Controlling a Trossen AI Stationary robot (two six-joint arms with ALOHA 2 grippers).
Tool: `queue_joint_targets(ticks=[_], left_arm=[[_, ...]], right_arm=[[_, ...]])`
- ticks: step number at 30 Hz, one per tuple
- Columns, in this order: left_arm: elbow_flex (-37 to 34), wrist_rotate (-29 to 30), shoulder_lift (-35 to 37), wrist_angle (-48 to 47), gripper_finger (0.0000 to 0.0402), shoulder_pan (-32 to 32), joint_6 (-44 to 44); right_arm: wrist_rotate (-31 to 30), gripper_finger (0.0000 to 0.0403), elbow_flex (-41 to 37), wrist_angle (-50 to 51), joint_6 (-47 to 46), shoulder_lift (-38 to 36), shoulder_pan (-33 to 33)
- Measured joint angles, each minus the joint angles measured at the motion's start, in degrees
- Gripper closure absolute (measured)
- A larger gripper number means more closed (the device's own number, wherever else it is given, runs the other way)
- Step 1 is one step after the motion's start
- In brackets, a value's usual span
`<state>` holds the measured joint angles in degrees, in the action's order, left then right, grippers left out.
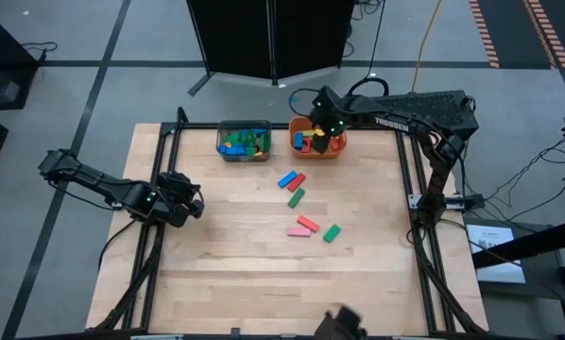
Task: Sort blocks by size
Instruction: Put the large red block into the orange bin
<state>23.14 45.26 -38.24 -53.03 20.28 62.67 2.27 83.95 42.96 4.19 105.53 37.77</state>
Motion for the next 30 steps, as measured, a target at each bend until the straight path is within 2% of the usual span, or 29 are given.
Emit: queue_joint_targets(ticks=[4, 6, 12, 15, 18, 30], left_arm=[[0.00, 0.01, 0.00, 0.02, 0.0401, 0.02, 0.02], [0.00, -0.01, 0.00, 0.01, 0.0401, 0.01, 0.02], [0.00, -0.01, 0.00, 0.08, 0.0401, 0.00, 0.04], [0.00, -0.01, 0.00, 0.16, 0.0401, 0.00, 0.08], [0.00, -0.02, 0.00, 0.17, 0.0401, 0.00, 1.35], [0.00, -0.20, -0.03, 0.02, 0.0401, -0.01, 1.53]], right_arm=[[13.67, 0.0121, 0.91, -2.24, 5.19, -0.06, -4.89], [14.58, 0.0125, 0.93, -2.73, 9.72, -0.08, -8.85], [5.39, 0.0132, 0.94, -3.17, 29.36, 3.73, -18.51], [-0.66, 0.0133, 0.94, -4.04, 34.49, 6.51, -20.74], [-3.88, 0.0133, 0.89, -4.10, 35.60, 8.98, -21.01], [-3.46, 0.0133, 0.98, -1.41, 34.31, 14.35, -17.64]])
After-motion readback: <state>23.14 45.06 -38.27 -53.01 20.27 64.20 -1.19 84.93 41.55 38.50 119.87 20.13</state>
